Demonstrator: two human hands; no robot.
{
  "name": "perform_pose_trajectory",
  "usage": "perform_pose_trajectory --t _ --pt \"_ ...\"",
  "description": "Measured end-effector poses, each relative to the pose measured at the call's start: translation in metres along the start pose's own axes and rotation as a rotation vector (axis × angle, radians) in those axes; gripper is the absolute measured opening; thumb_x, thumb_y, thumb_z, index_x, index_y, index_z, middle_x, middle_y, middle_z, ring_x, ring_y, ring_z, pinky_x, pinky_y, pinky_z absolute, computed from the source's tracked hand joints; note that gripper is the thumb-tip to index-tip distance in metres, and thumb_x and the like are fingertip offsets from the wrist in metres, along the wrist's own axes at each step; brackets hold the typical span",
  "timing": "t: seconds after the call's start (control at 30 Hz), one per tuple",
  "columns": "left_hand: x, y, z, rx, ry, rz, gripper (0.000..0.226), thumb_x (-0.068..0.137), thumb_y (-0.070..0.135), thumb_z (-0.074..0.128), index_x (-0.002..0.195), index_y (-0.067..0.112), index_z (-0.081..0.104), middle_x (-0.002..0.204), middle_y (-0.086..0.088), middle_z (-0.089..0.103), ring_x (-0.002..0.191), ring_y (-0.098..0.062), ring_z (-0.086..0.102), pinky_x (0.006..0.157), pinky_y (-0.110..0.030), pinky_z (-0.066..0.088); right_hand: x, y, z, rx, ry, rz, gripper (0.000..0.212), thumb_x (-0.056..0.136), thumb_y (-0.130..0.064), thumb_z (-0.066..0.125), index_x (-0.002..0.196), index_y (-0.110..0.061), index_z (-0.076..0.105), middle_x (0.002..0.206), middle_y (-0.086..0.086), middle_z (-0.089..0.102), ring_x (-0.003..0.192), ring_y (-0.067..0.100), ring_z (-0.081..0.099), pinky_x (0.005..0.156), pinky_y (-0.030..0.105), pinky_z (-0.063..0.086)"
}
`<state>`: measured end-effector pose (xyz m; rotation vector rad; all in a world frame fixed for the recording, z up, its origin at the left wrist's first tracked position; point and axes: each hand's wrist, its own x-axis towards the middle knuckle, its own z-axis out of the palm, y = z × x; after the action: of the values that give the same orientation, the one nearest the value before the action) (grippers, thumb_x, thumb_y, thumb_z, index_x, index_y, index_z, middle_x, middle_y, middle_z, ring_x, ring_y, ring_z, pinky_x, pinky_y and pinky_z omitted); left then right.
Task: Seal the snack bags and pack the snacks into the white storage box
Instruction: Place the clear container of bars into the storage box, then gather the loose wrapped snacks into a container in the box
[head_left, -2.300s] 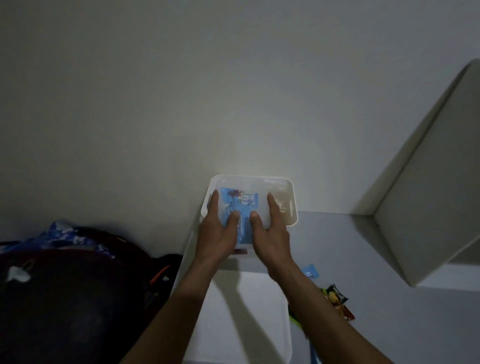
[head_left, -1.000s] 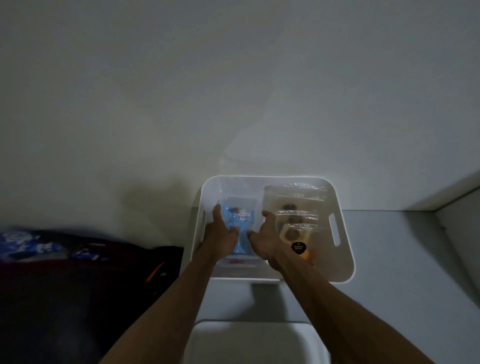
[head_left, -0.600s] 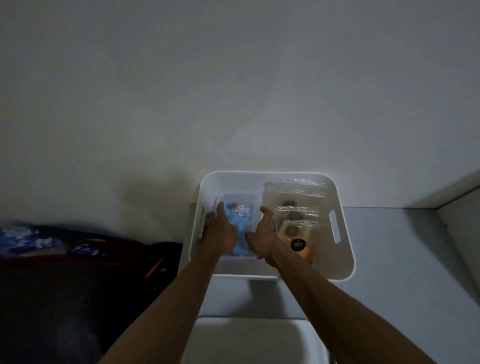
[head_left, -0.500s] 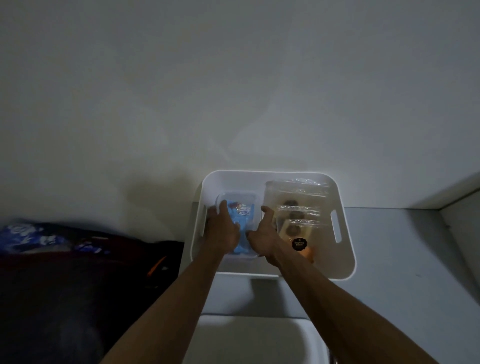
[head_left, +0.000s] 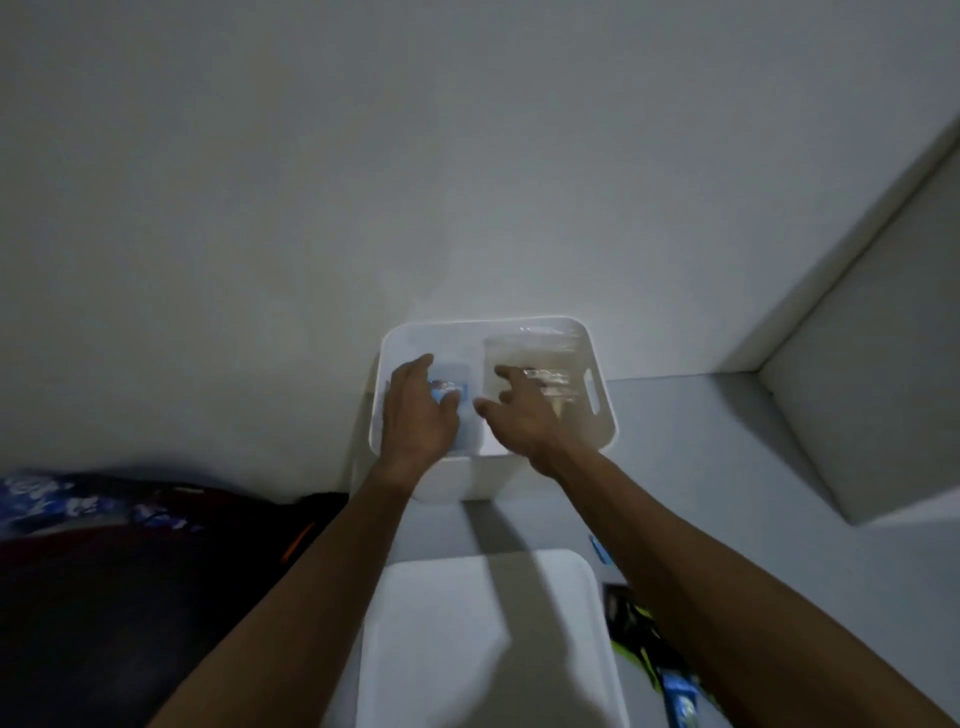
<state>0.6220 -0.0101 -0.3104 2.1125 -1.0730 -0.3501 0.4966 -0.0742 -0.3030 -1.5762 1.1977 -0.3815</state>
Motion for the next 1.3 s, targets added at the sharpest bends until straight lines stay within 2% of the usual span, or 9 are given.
perform_pose_trajectory --t 0.17,0.3,0.4,0.5,0.67,0.77,0.97,1.1,1.3 --pt "-0.073 0.031 -0.002 -0.104 0.024 0.08 0.05 0.089 0.018 0.067 0.136 0.009 0.05 0.138 -0.013 0.05 0.128 -0.027 0.047 0.108 -0.028 0.03 -0.083 0.022 -0.047 0.067 0.138 -0.066 0.047 0.089 -0.033 0.065 0.133 -0.03 0.049 0.118 0.003 0.066 0.098 0.017 0.066 0.083 0.036 0.056" --pt "-0.146 0.042 0.023 -0.158 -0.048 0.101 0.049 0.09 0.022 0.067 0.135 0.012 0.051 0.138 -0.011 0.051 0.126 -0.026 0.048 0.107 -0.032 0.035 -0.147 0.077 -0.089 0.039 0.262 -0.06 0.046 0.093 -0.034 0.064 0.136 -0.026 0.051 0.117 -0.003 0.062 0.099 0.011 0.064 0.073 0.021 0.051" --pt "-0.194 0.039 0.053 -0.168 -0.137 0.125 0.049 0.091 0.022 0.065 0.136 0.01 0.051 0.137 -0.01 0.051 0.127 -0.024 0.048 0.102 -0.019 0.028 -0.186 0.136 -0.111 -0.031 0.417 -0.013 0.047 0.093 -0.037 0.064 0.136 -0.023 0.051 0.123 0.003 0.062 0.105 0.014 0.06 0.08 0.02 0.046" --pt "-0.234 0.03 0.091 -0.135 -0.233 0.111 0.051 0.093 0.028 0.062 0.14 0.013 0.047 0.143 -0.009 0.047 0.133 -0.023 0.043 0.109 -0.026 0.03 -0.21 0.2 -0.121 -0.138 0.512 0.049 0.05 0.093 -0.04 0.063 0.138 -0.023 0.049 0.137 0.004 0.056 0.122 0.02 0.055 0.098 0.03 0.043" --pt "-0.289 0.018 0.164 -0.013 -0.341 0.08 0.059 0.097 0.05 0.039 0.15 0.024 0.031 0.159 -0.002 0.027 0.147 -0.019 0.021 0.118 -0.036 0.021 -0.224 0.291 -0.116 -0.359 0.423 0.07 0.059 0.096 -0.05 0.051 0.147 -0.023 0.04 0.151 0.009 0.042 0.138 0.028 0.038 0.108 0.037 0.033" --pt "-0.312 0.015 0.206 0.092 -0.317 0.135 0.064 0.099 0.056 0.021 0.148 0.019 0.036 0.157 -0.007 0.03 0.146 -0.025 0.026 0.117 -0.04 0.027 -0.212 0.334 -0.108 -0.483 0.339 0.041 0.062 0.095 -0.058 0.037 0.151 -0.031 0.028 0.159 0.007 0.029 0.145 0.03 0.027 0.114 0.05 0.033" --pt "-0.327 0.012 0.278 0.247 -0.28 0.081 0.054 0.102 0.039 0.024 0.149 0.015 0.034 0.156 -0.016 0.03 0.146 -0.033 0.025 0.116 -0.052 0.026 -0.18 0.381 -0.106 -0.699 0.199 -0.102 0.055 0.101 -0.054 0.023 0.154 -0.039 0.02 0.165 0.003 0.015 0.152 0.029 0.009 0.114 0.06 0.023" --pt "-0.329 0.021 0.302 0.396 -0.206 -0.009 0.056 0.101 0.042 0.021 0.151 0.017 0.03 0.159 -0.016 0.02 0.149 -0.034 0.009 0.119 -0.049 0.019 -0.168 0.394 -0.123 -0.744 0.198 -0.137 0.051 0.101 -0.053 0.032 0.149 -0.038 0.034 0.162 0.001 0.023 0.151 0.028 0.015 0.114 0.058 0.024" --pt "-0.322 0.024 0.32 0.418 -0.059 -0.06 0.059 0.097 0.043 0.048 0.146 0.013 0.038 0.154 -0.016 0.029 0.145 -0.035 0.02 0.114 -0.05 0.029 -0.153 0.408 -0.163 -0.715 0.274 -0.126 0.06 0.091 -0.066 0.046 0.14 -0.032 0.049 0.159 0.003 0.028 0.149 0.028 0.017 0.113 0.056 0.027"
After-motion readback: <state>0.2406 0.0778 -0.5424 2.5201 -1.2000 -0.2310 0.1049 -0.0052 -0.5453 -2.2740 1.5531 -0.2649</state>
